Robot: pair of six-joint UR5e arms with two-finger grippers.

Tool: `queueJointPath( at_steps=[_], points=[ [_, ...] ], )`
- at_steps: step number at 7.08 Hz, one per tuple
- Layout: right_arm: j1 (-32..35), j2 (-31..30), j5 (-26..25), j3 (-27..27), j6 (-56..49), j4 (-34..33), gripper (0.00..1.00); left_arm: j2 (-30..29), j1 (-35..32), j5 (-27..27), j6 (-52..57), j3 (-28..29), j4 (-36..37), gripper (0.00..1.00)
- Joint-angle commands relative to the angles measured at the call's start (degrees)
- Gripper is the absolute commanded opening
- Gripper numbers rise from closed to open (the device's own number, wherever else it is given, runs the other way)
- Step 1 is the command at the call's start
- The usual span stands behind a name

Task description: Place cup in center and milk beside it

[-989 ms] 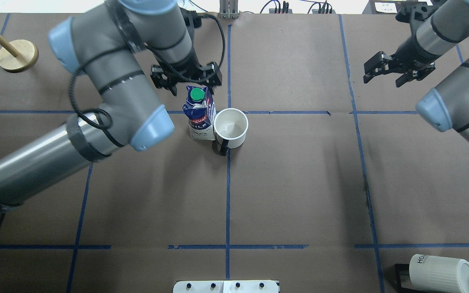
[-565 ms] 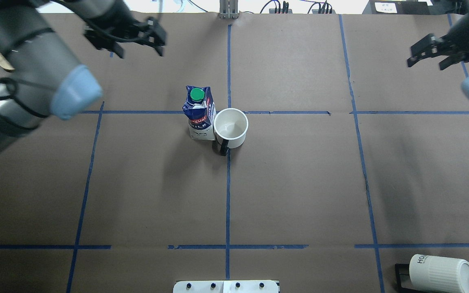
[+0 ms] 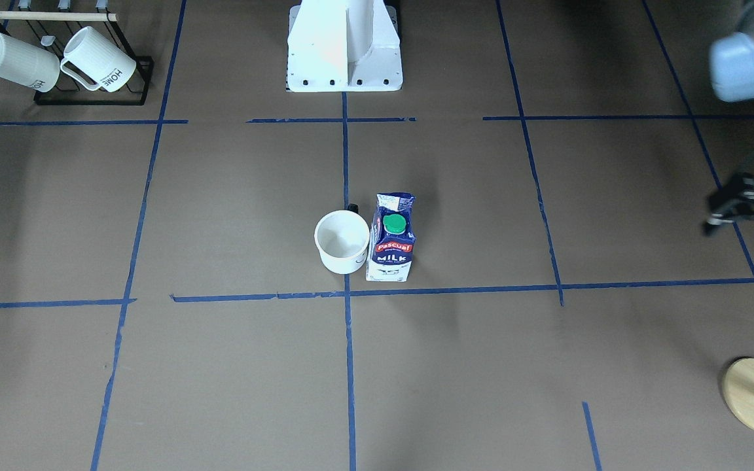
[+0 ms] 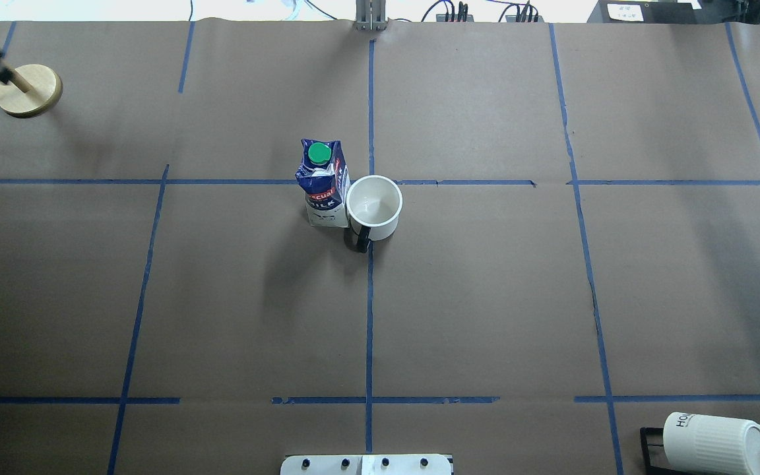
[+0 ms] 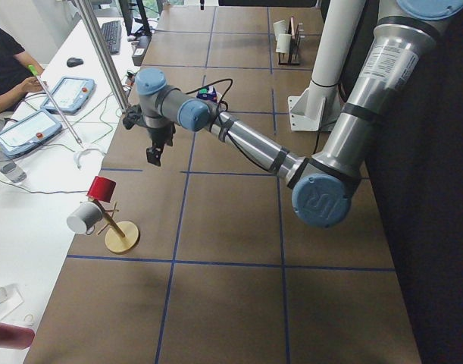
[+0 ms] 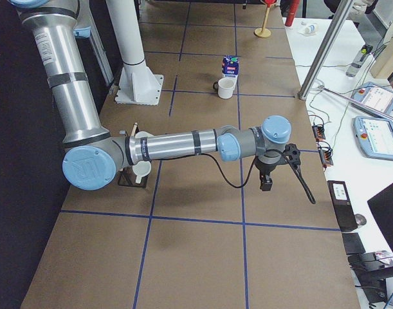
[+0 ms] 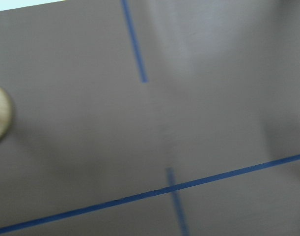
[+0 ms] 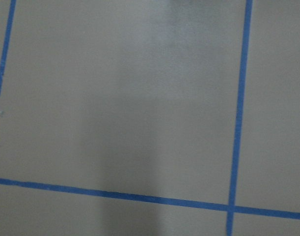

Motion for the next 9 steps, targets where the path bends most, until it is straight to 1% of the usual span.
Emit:
queueJointPath(
  at_steps=[1,3,4,5,7,8,9],
  points=[
    [4.06,0.16,0.08,-5.42,-11.04,-2.34,1.00,1.47,-10.60,-0.04,21.56,13.32,0.08,1.00],
    [4.33,0.25,-0.18,-5.89,-15.00,-5.06,1.00,1.29,-12.74,-0.21,22.61,20.46,0.34,1.00],
    [4.34,0.25,-0.79,-5.80,-16.42,-5.07,1.00,-1.06,-12.66,-0.13,21.74,20.14,6.17,1.00],
    [4.08,0.69,-0.71,-5.80,-16.44,-5.42,1.00,-2.82,-12.92,-0.12,21.82,19.97,9.71,1.00],
    [3.90,0.87,-0.80,-5.36,-16.00,-6.57,1.00,-2.14,-12.92,-0.39,22.08,18.74,9.66,1.00],
    [3.90,0.87,-0.62,-5.19,-15.74,-6.39,1.00,1.61,-12.58,-0.30,22.25,13.77,9.14,1.00],
    [3.81,0.87,-0.71,-5.18,-15.74,-6.39,1.00,2.77,-12.31,-0.21,21.91,12.77,9.22,1.00]
  ],
)
